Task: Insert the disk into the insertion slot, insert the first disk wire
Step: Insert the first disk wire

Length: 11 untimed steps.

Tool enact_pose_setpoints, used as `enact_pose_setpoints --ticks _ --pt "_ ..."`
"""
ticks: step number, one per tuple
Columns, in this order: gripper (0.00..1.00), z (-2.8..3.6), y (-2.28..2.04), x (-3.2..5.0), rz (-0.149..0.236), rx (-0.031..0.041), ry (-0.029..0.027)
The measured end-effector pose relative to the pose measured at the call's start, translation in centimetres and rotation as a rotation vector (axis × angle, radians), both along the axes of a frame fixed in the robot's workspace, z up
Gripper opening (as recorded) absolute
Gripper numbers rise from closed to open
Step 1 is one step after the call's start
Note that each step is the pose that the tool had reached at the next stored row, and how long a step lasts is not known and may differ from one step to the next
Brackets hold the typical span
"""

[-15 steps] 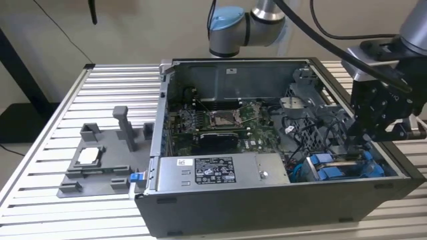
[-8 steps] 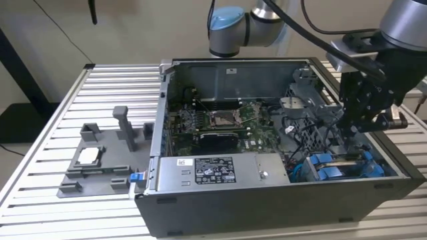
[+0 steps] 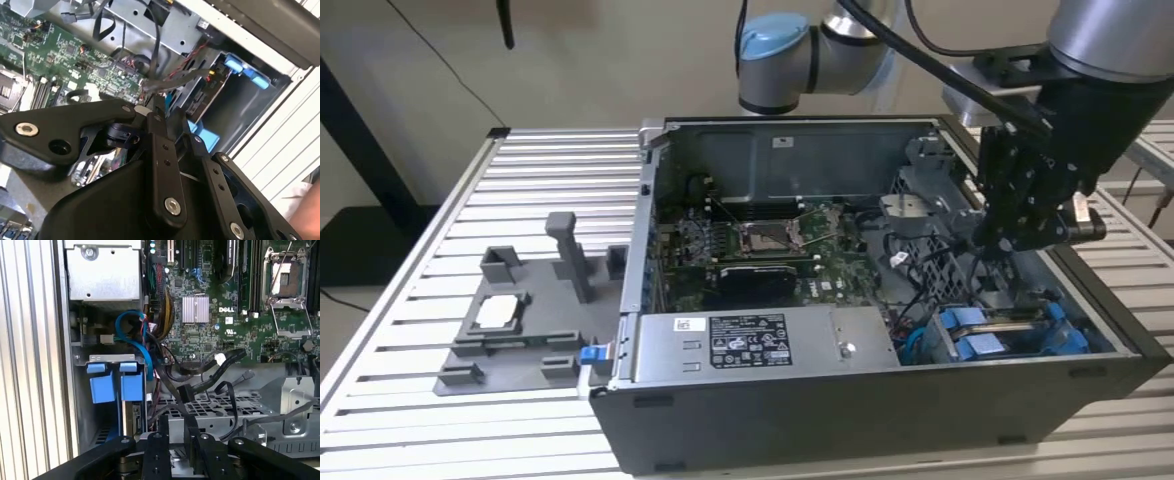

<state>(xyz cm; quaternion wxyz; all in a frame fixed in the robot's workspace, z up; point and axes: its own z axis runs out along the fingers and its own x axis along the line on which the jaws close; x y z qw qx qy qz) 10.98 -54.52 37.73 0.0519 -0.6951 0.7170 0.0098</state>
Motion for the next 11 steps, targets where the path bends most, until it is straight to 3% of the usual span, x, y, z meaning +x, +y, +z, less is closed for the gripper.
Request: enact_pose_setpoints --ticks 4,7,9,11 --pt "0.27 0.38 0.24 -1.07 0.000 0.0002 -0.0020" --pt "0.27 0.41 0.61 -1.75 0.000 -0.0006 -0.0081" --pt "0.27 0.45 0.89 -2.04 0.000 -0.0015 -0.0170" --pt "0.27 0.91 0.93 -2.30 0.000 -0.0017 -0.0270"
